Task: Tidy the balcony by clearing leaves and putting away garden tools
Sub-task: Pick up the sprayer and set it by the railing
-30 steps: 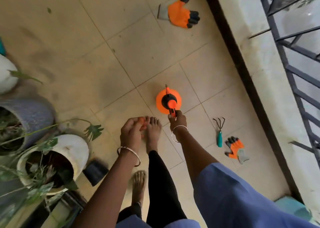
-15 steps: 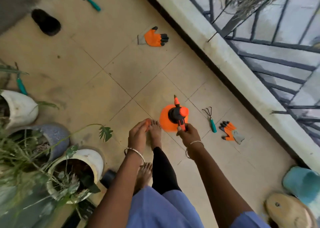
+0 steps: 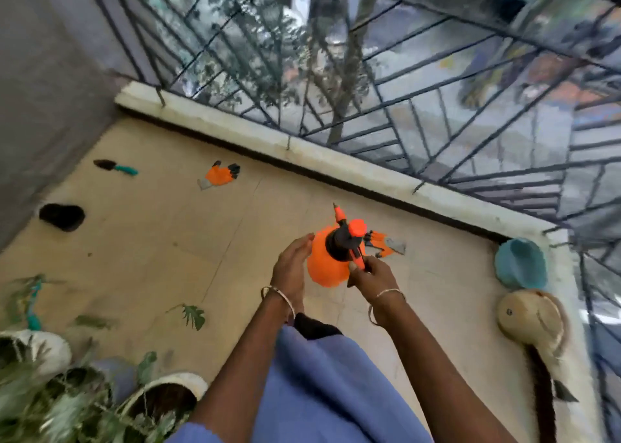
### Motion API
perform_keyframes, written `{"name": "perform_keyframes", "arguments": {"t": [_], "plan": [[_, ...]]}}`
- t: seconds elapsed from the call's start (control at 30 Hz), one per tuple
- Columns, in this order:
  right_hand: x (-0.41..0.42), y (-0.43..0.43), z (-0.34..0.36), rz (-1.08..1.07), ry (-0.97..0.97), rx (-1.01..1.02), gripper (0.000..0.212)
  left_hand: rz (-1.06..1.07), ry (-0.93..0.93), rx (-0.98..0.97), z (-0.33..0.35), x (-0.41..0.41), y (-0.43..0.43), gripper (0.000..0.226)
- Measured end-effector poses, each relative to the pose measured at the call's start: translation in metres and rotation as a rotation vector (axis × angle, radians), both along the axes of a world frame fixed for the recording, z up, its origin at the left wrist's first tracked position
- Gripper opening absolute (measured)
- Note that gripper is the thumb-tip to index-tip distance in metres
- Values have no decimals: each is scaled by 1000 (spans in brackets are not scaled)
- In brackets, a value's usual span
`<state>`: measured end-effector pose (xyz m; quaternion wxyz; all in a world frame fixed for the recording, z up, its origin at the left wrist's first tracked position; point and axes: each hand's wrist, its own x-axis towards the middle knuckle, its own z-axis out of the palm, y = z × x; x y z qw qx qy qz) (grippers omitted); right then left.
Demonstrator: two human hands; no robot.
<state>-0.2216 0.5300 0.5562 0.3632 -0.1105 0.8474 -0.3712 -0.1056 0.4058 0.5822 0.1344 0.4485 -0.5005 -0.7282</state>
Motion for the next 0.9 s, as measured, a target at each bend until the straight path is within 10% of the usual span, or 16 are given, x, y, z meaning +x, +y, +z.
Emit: {"name": "perform_keyframes", "arguments": {"t": [0.9], "plan": [[-94,499,121,-830,-1,-249,21,-1068,32,-14,117,-254,469,76]]}}
